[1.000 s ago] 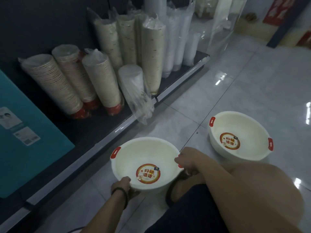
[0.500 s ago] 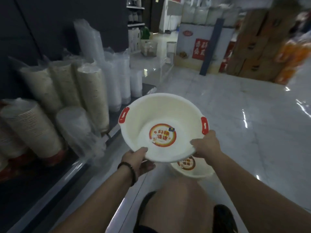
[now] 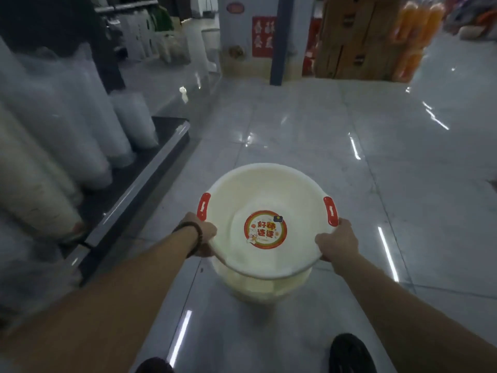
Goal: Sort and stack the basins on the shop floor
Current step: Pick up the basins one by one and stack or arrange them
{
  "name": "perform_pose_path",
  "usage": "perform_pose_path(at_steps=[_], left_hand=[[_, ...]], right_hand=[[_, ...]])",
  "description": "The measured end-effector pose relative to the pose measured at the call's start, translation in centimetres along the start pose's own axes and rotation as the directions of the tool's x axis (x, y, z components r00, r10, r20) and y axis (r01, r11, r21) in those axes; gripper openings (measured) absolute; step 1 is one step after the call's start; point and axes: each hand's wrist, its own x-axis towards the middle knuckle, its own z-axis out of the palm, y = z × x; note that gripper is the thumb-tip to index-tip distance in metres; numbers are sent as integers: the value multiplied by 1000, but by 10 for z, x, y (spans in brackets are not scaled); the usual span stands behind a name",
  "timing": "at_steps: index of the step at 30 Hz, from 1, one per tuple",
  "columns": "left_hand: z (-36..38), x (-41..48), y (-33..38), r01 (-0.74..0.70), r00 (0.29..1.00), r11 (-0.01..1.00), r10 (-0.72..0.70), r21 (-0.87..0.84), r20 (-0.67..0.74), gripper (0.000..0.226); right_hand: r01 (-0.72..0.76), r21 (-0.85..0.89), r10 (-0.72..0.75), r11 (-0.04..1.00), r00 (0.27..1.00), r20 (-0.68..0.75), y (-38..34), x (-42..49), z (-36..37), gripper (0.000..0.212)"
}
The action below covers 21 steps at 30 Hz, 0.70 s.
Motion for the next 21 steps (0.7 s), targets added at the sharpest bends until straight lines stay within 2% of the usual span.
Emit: perform_pose_path(at_steps=[2, 6, 9, 12, 16, 21], left_hand=[[32, 27, -23, -36, 998, 999, 37, 22, -57, 35], [78, 65, -83, 10, 994, 999, -6, 36, -113, 46], [104, 77, -100, 122, 991, 989, -126, -89, -42, 59], [118, 81, -114, 222, 975, 953, -218, -206, 40, 73], [121, 80, -128, 235, 972, 952, -232, -197, 40, 77], [130, 29, -159, 320, 947, 928, -307, -193, 93, 78]], right_hand=[[-29, -81, 29, 996, 1000, 2, 24, 27, 17, 53], [-68, -174, 74, 982, 997, 31, 83, 54, 50, 55], [-88, -261, 107, 961, 992, 62, 106, 67, 66, 65], [-123, -190, 152, 974, 977, 150, 124, 71, 76, 68], [-209, -160, 237, 965, 954, 183, 142, 61, 75, 78], [-230, -212, 260, 950, 957, 127, 173, 13, 46, 73]])
